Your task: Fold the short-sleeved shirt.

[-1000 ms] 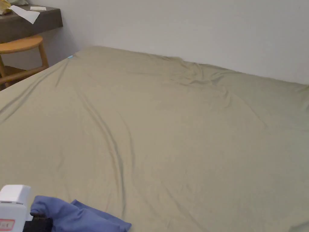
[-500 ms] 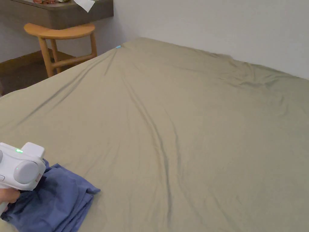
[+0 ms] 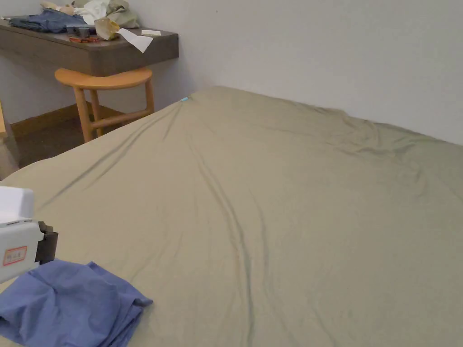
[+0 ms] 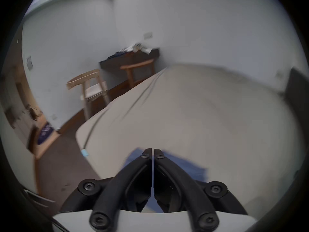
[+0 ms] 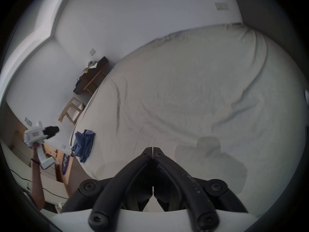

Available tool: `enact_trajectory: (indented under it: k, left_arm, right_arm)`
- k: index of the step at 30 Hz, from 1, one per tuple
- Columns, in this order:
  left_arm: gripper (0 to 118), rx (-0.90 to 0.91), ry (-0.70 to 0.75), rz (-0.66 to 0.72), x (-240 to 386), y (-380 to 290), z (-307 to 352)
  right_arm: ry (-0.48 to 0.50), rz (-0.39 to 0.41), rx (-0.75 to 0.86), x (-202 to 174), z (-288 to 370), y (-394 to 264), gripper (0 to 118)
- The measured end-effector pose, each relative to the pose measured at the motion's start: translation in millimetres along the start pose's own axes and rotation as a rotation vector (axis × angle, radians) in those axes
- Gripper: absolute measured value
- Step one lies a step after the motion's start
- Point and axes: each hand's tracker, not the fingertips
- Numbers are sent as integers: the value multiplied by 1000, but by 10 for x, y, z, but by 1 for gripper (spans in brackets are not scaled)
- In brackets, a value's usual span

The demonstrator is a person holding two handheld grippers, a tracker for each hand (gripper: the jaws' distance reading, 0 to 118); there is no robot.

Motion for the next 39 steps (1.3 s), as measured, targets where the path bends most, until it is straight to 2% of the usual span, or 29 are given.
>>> enact_trajectory:
  k: [3,5,9,11,13,17,20,22,23,24,25,26,27,28,29,30,32,34,39]
  left_arm:
    - [1,203,-113,-24,500,20,507]
    - [0,322,-149,-78,930,-13,765]
    - [0,428,-259,-149,1776,-129,1120]
    - [0,469,-312,-160,2112,-233,1228]
    - [0,472,-312,-161,2424,-370,1263]
    - [0,456,-357,-117,2791,-619,1274]
    - [0,408,-407,-199,2928,-710,1191]
    - [1,395,-351,-244,2973,-756,1155]
    - [2,402,-358,-243,2958,-766,1142]
    - [10,389,-374,-240,2948,-761,1143]
    - [20,370,-390,-229,2925,-749,1133]
    - [36,350,-414,-207,2892,-736,1117]
    - [67,334,-433,-201,2866,-727,1104]
    - [87,334,-430,-200,2860,-726,1118]
    - [105,341,-424,-191,2853,-739,1109]
    - [105,346,-417,-194,2843,-739,1105]
    - [115,354,-409,-191,2834,-738,1129]
    - [118,361,-419,-177,2805,-718,1143]
    - [118,378,-379,-166,2830,-690,1137]
  right_arm:
    - [-26,49,123,-3,247,92,2]
    - [-73,130,246,-11,480,144,2]
    - [-290,360,488,-55,962,185,2]
    - [-398,424,573,0,1120,169,2]
    - [-438,416,616,120,1240,161,2]
    - [-447,338,673,356,1399,70,2]
    - [-459,297,665,488,1405,52,2]
    - [-468,295,657,538,1379,55,2]
    - [-475,296,657,550,1364,50,2]
    - [-487,294,662,550,1348,42,4]
    - [-494,288,668,544,1340,43,18]
    - [-490,283,673,548,1336,44,33]
    - [-478,279,673,553,1331,50,49]
    - [-464,274,667,551,1322,59,70]
    - [-468,274,668,543,1310,62,80]
    - [-469,280,666,534,1290,60,83]
    - [-473,303,656,513,1256,63,92]
    - [-478,322,643,490,1234,60,117]
    - [-496,334,645,439,1230,39,118]
